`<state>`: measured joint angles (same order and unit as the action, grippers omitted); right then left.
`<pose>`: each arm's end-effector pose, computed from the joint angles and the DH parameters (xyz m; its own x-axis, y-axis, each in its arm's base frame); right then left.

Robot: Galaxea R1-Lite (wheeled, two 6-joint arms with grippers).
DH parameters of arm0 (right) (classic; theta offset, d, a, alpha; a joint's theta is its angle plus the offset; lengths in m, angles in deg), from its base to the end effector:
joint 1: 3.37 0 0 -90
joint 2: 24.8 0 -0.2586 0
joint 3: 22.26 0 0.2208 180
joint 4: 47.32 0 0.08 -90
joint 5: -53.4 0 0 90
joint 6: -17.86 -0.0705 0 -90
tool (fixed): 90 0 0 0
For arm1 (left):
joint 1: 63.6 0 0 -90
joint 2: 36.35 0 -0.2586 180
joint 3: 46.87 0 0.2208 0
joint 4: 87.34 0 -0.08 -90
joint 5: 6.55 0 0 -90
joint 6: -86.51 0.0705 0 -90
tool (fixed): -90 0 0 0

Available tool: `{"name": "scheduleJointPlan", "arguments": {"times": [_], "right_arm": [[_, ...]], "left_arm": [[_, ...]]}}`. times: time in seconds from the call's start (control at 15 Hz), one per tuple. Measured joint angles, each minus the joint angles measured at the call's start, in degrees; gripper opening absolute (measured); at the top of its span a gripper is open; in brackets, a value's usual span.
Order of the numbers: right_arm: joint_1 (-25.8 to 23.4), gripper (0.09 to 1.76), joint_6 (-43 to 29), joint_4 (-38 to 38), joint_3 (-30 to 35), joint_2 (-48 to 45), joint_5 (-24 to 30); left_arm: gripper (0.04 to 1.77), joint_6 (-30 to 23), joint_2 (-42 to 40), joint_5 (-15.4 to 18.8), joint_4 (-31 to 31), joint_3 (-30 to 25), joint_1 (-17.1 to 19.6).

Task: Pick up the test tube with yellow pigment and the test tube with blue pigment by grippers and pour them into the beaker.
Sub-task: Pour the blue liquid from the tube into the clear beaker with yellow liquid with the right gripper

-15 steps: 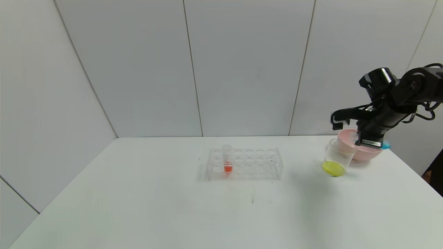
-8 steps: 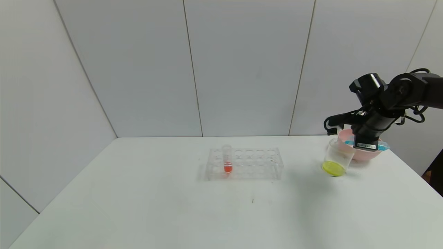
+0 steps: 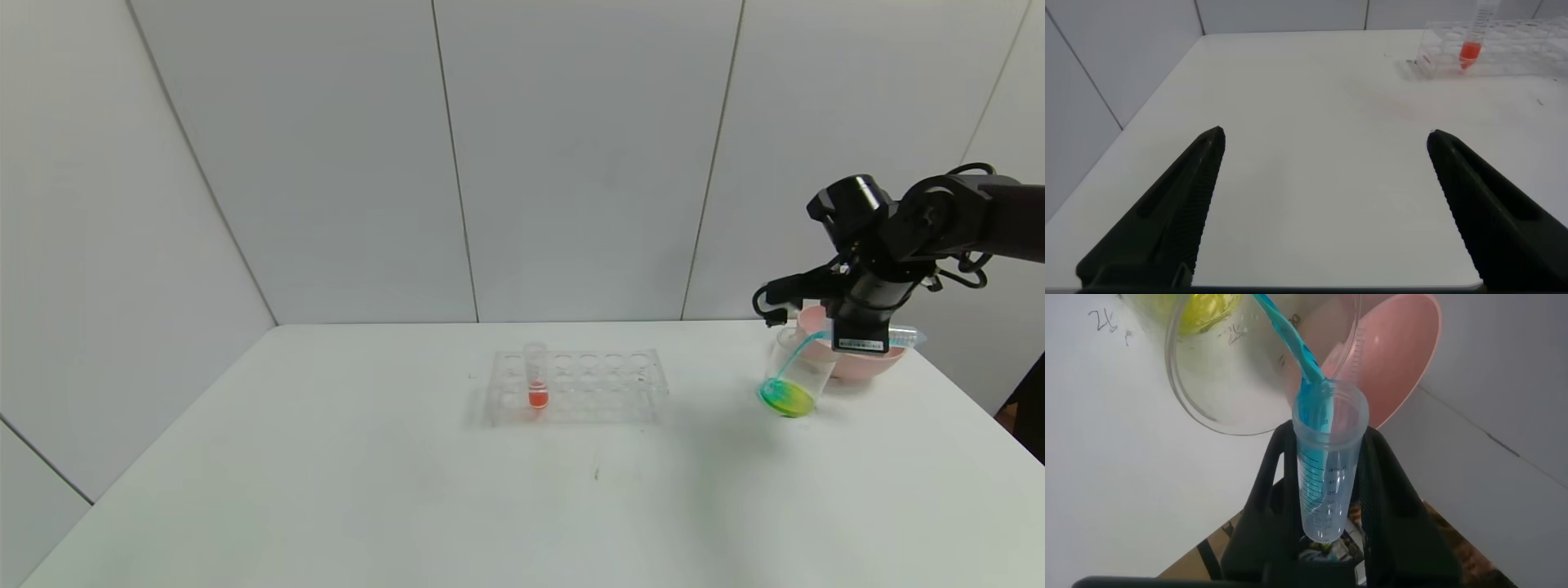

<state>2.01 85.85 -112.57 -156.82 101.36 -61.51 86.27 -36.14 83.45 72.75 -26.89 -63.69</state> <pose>0.4505 0.0126 0.1205 0.5333 -0.3728 -0.7594 -0.7187 0.2737 -0.6391 0.0997 -0.0002 0.0753 1.0000 -0.0016 -0.0024 0.0016 1.0000 -0.0042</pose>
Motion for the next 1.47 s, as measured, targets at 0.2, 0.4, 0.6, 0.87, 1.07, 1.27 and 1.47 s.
{"name": "scheduleJointPlan", "arguments": {"times": [0.2, 0.4, 0.6, 0.87, 1.07, 1.27, 1.47], "right_arm": [[0.4, 0.49, 1.5, -0.1, 0.0, -0.1, -2.4], [1.1, 0.49, 2.4, -0.1, 0.0, -0.2, -5.1], [1.9, 0.49, 4.7, 0.1, 0.0, -0.3, -9.9], [3.1, 0.49, 5.5, 0.3, 0.0, -0.5, -11.1], [3.3, 0.49, 5.9, 0.5, 0.0, -0.5, -12.6], [3.3, 0.49, 5.9, 0.5, 0.0, -0.6, -12.3], [2.3, 0.49, 5.5, 0.5, 0.0, -1.4, -3.5]], "left_arm": [[1.76, 0.0, 0.0, 0.0, 0.0, 0.0, 0.0], [1.76, 0.0, 0.0, 0.0, 0.0, 0.0, 0.0], [1.76, 0.0, 0.0, 0.0, 0.0, 0.0, 0.0], [1.76, 0.0, 0.0, 0.0, 0.0, 0.0, 0.0], [1.76, 0.0, 0.0, 0.0, 0.0, 0.0, 0.0], [1.76, 0.0, 0.0, 0.0, 0.0, 0.0, 0.0], [1.76, 0.0, 0.0, 0.0, 0.0, 0.0, 0.0]]}}
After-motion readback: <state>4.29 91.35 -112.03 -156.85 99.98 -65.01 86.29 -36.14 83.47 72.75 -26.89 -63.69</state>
